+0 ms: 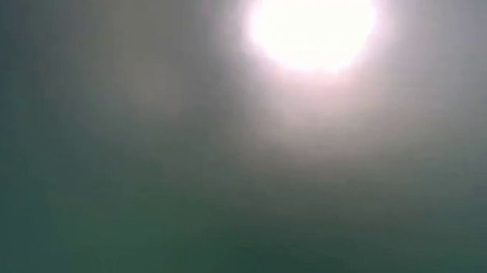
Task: Pick and place pill bottles into a basket
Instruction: Put the white pill bottle into the bin
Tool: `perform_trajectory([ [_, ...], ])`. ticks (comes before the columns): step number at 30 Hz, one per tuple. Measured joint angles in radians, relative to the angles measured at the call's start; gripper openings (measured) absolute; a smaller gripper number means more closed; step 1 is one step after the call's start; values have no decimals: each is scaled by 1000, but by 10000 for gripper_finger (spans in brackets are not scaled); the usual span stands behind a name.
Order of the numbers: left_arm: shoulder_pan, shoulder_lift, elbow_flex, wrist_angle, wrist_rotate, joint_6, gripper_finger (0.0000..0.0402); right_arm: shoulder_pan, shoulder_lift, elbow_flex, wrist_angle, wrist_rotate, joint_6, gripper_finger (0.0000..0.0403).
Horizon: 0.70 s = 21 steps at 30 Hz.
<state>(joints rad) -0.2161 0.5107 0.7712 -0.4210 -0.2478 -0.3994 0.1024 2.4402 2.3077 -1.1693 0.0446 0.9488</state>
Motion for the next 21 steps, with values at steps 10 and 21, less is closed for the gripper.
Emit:
perform_trajectory([
  [10,0,4,0,0,-1,-7,90,-6,35,0,34,-45,-92,252],
  [21,0,4,0,0,-2,-25,90,-33,53,0,24,-34,-152,253],
])
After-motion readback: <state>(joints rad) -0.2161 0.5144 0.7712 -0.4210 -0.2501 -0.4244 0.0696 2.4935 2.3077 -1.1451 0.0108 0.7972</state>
